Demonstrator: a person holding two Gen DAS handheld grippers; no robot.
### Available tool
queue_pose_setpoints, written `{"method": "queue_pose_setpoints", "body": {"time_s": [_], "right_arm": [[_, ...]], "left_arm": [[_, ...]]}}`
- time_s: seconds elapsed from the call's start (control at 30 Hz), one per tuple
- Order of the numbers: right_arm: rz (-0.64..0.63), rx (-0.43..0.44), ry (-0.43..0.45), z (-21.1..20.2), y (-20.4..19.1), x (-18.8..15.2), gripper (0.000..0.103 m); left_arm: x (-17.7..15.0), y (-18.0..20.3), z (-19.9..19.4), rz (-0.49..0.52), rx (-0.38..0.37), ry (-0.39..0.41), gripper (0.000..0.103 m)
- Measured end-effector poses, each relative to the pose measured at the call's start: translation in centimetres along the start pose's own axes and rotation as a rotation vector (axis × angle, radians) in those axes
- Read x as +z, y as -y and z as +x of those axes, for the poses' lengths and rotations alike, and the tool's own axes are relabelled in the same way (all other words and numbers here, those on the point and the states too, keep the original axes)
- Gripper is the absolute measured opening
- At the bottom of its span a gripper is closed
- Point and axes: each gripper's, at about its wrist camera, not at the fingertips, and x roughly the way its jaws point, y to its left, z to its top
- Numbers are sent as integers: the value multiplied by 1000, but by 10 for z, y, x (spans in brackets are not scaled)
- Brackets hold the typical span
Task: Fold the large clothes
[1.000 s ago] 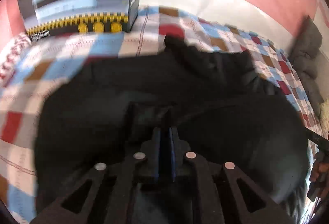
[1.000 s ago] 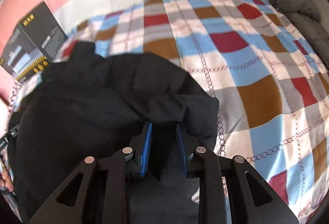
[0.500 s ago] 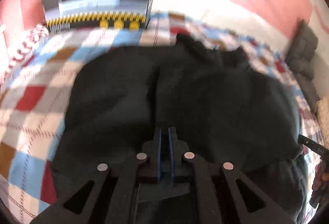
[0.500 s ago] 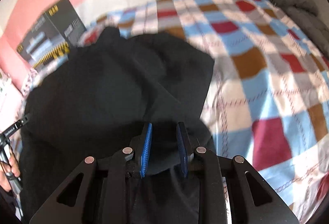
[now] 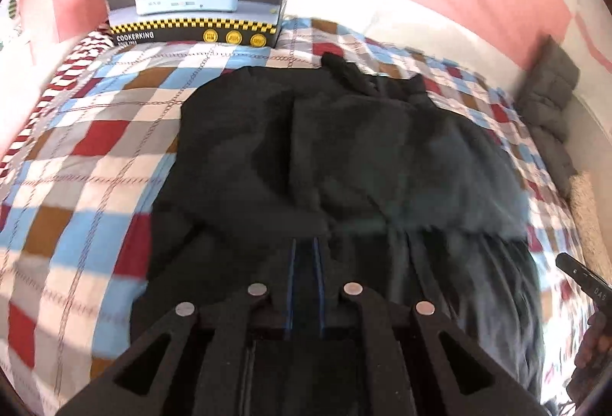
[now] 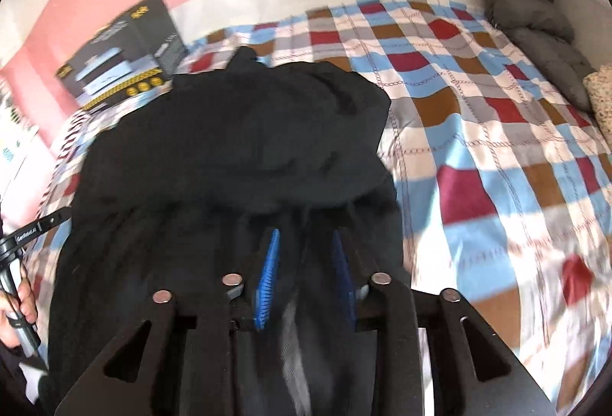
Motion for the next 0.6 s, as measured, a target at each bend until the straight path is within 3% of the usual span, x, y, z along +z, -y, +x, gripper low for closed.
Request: {"method": "queue_pose_setpoints", "body": {"time_s": [0.3, 0.37, 0.6], "right_arm": [[-14, 60, 36, -81, -29, -68, 34], [-42, 58, 33, -92, -37, -79, 34], [-115, 83, 46, -120, -61, -115, 34]], "left_arm": [[-71, 12, -87, 61, -22, 31, 21], [-83, 15, -100, 71, -21, 26, 28], [-117, 20, -139, 92, -23, 44, 35]]}}
